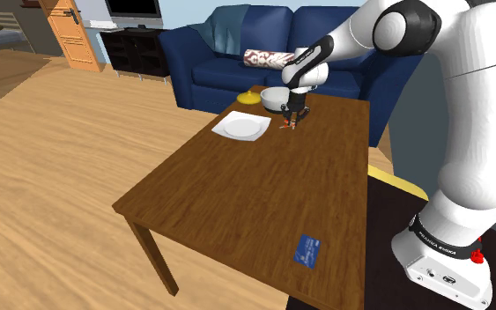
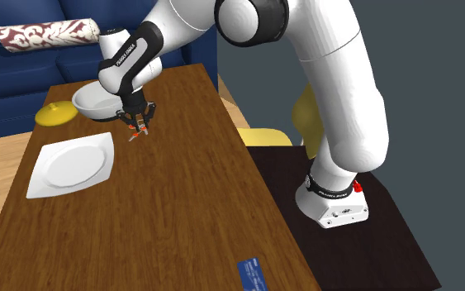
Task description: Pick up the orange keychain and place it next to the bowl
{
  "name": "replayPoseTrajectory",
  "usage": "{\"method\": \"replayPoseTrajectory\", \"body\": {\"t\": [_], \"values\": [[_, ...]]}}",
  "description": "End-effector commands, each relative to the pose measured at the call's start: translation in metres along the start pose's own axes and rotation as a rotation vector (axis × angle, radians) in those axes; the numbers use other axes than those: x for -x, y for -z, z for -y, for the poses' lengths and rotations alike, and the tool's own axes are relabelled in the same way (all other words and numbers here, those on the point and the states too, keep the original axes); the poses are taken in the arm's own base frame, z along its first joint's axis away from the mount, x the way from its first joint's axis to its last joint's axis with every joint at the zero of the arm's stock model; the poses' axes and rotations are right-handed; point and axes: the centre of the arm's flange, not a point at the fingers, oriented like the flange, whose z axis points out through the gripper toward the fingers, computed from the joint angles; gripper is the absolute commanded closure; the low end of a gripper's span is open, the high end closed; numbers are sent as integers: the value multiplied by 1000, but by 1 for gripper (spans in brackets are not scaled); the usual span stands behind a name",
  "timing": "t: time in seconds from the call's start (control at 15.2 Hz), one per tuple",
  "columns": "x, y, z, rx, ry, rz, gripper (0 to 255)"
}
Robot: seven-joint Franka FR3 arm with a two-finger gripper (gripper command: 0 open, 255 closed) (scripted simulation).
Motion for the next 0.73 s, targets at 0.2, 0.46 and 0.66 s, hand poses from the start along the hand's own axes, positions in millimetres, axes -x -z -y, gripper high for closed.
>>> {"method": "replayPoseTrajectory", "body": {"t": [0.2, 0.46, 0.66], "values": [[0, 0, 0, 0, 0, 0, 0], [0, 26, 0, 0, 0, 0, 0], [0, 50, 0, 0, 0, 0, 0]]}}
